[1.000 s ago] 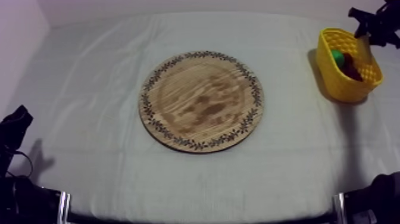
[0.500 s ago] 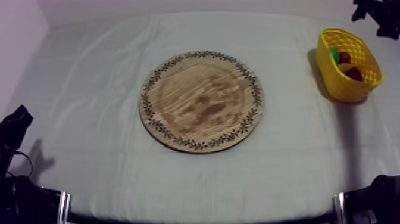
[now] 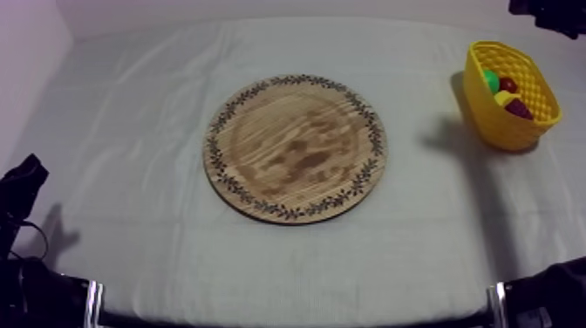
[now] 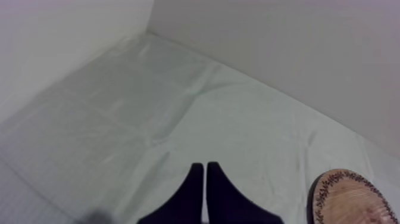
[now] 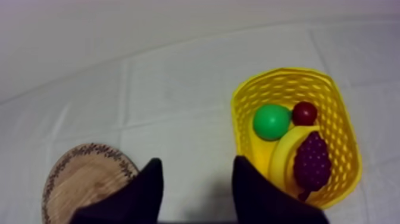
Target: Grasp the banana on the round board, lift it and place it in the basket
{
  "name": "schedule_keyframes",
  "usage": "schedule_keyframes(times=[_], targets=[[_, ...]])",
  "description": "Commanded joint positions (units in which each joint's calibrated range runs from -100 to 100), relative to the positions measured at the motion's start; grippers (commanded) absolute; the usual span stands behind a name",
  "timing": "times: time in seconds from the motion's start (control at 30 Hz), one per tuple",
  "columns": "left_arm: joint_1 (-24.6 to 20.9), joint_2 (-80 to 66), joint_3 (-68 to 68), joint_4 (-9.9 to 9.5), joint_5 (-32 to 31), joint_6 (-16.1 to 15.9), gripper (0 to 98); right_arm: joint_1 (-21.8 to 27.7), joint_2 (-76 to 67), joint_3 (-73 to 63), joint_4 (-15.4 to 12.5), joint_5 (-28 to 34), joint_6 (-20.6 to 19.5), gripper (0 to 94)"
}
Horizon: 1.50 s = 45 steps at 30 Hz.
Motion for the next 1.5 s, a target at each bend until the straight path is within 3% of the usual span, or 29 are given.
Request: schedule_keyframes(times=[0.0,0.27,0.4,0.8,1.0,1.23,1.3,1.47], targets=[[0.0,0.0,0.0,0.03,0.0,0.0,0.1,-1.6,-6.6,4.6,0.8,-1.1,-0.3,29.1],[0.0,0.0,0.0,0.03,0.0,0.0,0.1,-1.1,-21.8,14.9,-0.4,-3.7,1.0,6.7],[0.0,0.0,0.0,0.03,0.0,0.0,0.1,-0.7,-30.4,20.9,-1.7,-4.5,2.5,1.9],[0.0,0.0,0.0,0.01,0.0,0.0,0.1,0.3,-62.3,40.7,-4.2,-2.8,5.4,0.5],[0.0,0.0,0.0,0.02,0.0,0.0,0.1,2.8,-66.2,44.7,-6.7,-1.0,7.2,0.5],[0.0,0.0,0.0,0.03,0.0,0.0,0.1,4.3,-66.9,53.7,-8.7,-3.7,10.0,0.4],[0.0,0.0,0.0,0.03,0.0,0.0,0.1,4.4,-66.9,56.7,-8.5,-5.1,10.0,0.3],[0.0,0.0,0.0,0.03,0.0,0.0,0.1,1.6,-66.9,60.9,-4.7,-7.0,6.1,0.3]])
